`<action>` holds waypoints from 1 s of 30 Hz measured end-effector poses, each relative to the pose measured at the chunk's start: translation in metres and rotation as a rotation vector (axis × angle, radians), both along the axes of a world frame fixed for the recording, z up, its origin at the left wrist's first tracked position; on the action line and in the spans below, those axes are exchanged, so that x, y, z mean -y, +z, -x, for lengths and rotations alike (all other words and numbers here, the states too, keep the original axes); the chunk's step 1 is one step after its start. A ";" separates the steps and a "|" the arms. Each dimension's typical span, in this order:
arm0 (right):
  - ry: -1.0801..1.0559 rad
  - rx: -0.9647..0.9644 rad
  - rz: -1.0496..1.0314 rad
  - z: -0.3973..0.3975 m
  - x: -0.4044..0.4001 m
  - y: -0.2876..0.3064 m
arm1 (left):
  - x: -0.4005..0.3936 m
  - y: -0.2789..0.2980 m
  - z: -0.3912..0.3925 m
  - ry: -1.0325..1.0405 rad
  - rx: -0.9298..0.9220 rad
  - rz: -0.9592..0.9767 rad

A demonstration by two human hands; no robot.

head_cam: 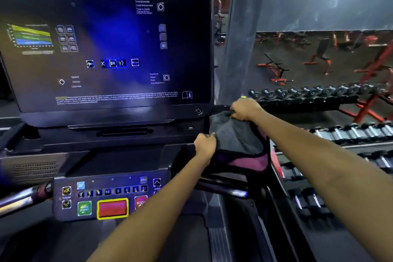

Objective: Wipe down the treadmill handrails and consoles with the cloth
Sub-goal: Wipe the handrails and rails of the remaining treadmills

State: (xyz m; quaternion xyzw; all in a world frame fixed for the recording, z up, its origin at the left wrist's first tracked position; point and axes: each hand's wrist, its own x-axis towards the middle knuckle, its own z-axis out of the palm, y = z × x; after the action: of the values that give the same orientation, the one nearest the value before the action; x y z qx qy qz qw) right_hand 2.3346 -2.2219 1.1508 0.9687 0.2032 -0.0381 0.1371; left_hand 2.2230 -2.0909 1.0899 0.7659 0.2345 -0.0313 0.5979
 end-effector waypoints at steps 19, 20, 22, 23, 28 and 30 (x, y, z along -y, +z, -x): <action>-0.262 -0.149 -0.389 0.017 -0.020 -0.069 | 0.015 -0.019 0.002 -0.218 0.037 -0.184; -0.230 -0.151 -0.378 0.010 -0.017 -0.067 | 0.014 -0.019 0.004 -0.257 0.127 -0.339; -0.172 -0.191 -0.346 -0.005 -0.014 -0.060 | 0.012 -0.024 0.009 -0.310 0.331 -0.691; -0.150 -0.215 -0.334 -0.012 -0.013 -0.057 | 0.011 -0.031 0.008 -0.312 0.437 -0.857; 0.015 -0.232 -0.250 -0.014 -0.015 -0.058 | 0.005 -0.048 0.005 -0.427 0.325 -1.326; 0.132 -0.190 -0.217 -0.002 -0.005 -0.064 | 0.006 -0.050 0.006 -0.426 0.278 -1.383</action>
State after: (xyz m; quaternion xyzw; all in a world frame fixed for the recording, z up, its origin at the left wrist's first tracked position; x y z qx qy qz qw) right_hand 2.3370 -2.2168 1.0864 0.9544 0.2813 -0.0986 0.0141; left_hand 2.2167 -2.0966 1.0402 0.9938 -0.0310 0.1057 -0.0164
